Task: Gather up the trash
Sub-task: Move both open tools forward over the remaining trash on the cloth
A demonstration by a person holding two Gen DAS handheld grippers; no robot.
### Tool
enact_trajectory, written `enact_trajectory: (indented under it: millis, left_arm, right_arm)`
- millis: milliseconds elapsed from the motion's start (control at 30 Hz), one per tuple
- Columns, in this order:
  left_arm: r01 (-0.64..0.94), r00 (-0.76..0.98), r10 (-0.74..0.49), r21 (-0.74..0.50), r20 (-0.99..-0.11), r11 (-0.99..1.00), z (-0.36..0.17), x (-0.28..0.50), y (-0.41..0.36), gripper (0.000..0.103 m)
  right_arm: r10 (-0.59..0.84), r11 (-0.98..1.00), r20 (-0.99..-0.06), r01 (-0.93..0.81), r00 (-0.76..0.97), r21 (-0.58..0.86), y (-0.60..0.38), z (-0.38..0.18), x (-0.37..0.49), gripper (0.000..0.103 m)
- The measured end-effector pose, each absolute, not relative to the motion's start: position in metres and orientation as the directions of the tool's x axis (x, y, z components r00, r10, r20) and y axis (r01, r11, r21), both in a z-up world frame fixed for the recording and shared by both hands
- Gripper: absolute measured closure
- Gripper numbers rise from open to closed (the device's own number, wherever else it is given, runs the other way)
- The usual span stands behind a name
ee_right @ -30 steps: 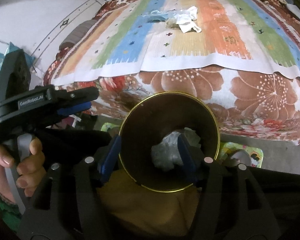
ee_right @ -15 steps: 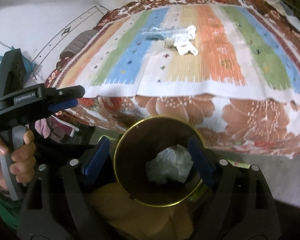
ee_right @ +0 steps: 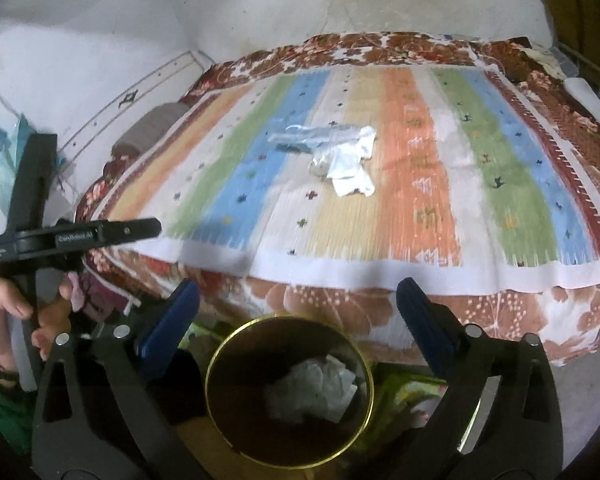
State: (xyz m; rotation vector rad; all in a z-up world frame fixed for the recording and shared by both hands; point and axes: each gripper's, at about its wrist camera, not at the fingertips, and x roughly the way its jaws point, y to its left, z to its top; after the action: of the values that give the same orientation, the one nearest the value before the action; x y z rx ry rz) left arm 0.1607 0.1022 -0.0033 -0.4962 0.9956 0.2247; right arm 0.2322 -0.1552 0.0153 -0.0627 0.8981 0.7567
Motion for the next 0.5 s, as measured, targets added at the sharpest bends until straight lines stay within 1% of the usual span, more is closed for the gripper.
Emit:
enact_trajectory:
  millis: [67, 133, 200, 333, 400, 467, 500]
  left_arm:
    - [-0.402, 0.521, -0.039, -0.286, -0.853, 0.870, -0.006, 0.171, 0.106, 0.031]
    - [-0.418, 0.512, 0.011, -0.238, -0.859, 0.877, -0.007, 0.178, 0.107, 0.030]
    - [-0.416, 0.513, 0.055, -0.192, -0.856, 0.889, -0.005, 0.187, 0.107, 0.024]
    - [-0.403, 0.522, 0.117, -0.123, -0.845, 0.907, -0.006, 0.204, 0.112, 0.019]
    - [-0.398, 0.521, 0.109, -0.128, -0.846, 0.908, -0.009, 0.211, 0.117, 0.010]
    - [-0.363, 0.509, 0.086, -0.123, -0.856, 0.924, -0.017, 0.221, 0.120, 0.006]
    - [-0.358, 0.506, 0.110, -0.092, -0.856, 0.929, -0.018, 0.225, 0.120, 0.006]
  right_arm:
    - [0.571, 0.747, -0.722, -0.612, 0.390, 0.260, -0.153, 0.016, 0.237, 0.009]
    - [0.574, 0.746, -0.717, -0.614, 0.396, 0.258, -0.149, 0.018, 0.243, 0.009]
    - [0.570, 0.746, -0.712, -0.621, 0.410, 0.240, -0.144, 0.021, 0.248, 0.009]
    - [0.577, 0.734, -0.702, -0.641, 0.417, 0.222, -0.131, 0.024, 0.259, 0.009]
    - [0.578, 0.726, -0.703, -0.655, 0.415, 0.210, -0.123, 0.024, 0.265, 0.009]
    - [0.579, 0.719, -0.702, -0.665, 0.415, 0.199, -0.117, 0.025, 0.269, 0.009]
    - [0.579, 0.716, -0.701, -0.671, 0.416, 0.194, -0.113, 0.025, 0.272, 0.009]
